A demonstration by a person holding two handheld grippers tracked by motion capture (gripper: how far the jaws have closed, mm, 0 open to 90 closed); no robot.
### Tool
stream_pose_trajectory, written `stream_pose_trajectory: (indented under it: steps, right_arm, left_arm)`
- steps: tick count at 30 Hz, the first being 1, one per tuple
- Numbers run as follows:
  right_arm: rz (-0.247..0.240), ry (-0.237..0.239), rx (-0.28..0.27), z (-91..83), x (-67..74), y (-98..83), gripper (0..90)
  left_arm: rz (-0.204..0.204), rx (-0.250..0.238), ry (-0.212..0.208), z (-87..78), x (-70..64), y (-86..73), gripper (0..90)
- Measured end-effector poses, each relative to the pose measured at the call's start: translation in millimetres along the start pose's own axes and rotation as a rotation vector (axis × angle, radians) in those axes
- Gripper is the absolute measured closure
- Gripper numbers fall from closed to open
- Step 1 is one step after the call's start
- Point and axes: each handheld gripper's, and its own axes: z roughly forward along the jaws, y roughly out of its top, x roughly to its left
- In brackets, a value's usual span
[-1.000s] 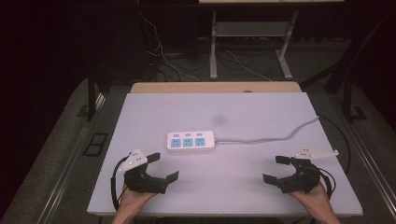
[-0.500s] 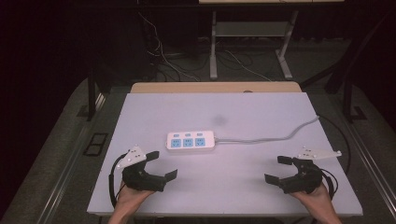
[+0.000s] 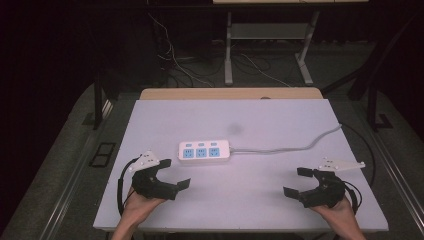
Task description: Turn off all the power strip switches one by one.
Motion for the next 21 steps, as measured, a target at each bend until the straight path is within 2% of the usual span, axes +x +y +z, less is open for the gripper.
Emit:
stream_pose_trajectory:
  steps: [11, 21]
  right_arm:
    - [-0.004, 0.005, 0.005, 1.3, 0.7, 0.2, 0.3]
    - [0.001, 0.008, 0.001, 0.2, 0.2, -0.2, 0.4]
  left_arm:
    - [0.009, 0.029, -0.002, -5.4, 9.2, 15.7, 0.9]
    - [0.022, 0.053, -0.003, -3.0, 15.4, 32.0, 1.6]
